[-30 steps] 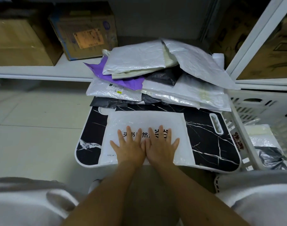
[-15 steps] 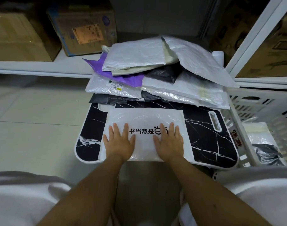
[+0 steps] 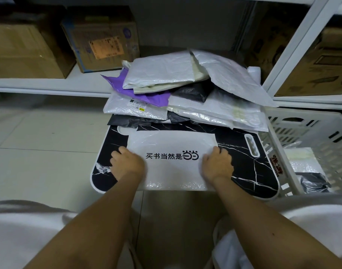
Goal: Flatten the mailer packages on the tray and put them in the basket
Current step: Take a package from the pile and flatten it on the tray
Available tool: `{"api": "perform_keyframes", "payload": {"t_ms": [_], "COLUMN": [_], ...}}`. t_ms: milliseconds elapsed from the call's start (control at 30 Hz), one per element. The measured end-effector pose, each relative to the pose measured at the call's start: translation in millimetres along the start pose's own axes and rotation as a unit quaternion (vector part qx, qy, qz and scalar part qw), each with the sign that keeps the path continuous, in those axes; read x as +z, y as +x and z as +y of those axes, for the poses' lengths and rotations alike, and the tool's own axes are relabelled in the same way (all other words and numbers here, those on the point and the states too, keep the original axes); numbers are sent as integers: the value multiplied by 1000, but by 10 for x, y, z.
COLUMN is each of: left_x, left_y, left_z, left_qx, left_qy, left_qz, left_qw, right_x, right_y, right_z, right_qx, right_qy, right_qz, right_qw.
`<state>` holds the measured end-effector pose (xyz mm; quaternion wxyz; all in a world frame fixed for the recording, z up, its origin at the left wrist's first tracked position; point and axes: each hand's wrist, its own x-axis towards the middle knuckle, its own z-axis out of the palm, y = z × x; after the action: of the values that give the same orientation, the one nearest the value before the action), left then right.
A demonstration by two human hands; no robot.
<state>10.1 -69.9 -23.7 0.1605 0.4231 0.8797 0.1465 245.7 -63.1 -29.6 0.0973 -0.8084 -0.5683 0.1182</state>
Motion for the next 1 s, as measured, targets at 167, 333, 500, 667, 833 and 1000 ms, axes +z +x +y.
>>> {"api": "perform_keyframes", "payload": {"t_ms": [167,333,500,667,833,1000], "left_x": [-122,-145,-349,-661,-981,-1201], "left_y": [-34,-72,-166,-307,-461,-703], "left_z": [-12,-124,-100,59,319,1006], "left_qx": [-90,-125,-118,-82,1,147], "left_qy": [-17,-13,-32,-83,-73,-70], "left_qz": [-70,-134,-118,-48,34,89], "left_qw": [993,983,986,992,997,983], "right_x": [-152,-262,-500,-872,-1380,-1960], "right_y": [-47,-141,-211,-259,-270,-143], "right_z": [118,86,-50,-246,-314,-44], "right_qx": [168,213,150,68,21,65], "right_qy": [57,145,168,163,158,152], "right_qz": [-65,-126,-132,-95,-13,112], "right_qw": [982,958,965,980,987,980]}}
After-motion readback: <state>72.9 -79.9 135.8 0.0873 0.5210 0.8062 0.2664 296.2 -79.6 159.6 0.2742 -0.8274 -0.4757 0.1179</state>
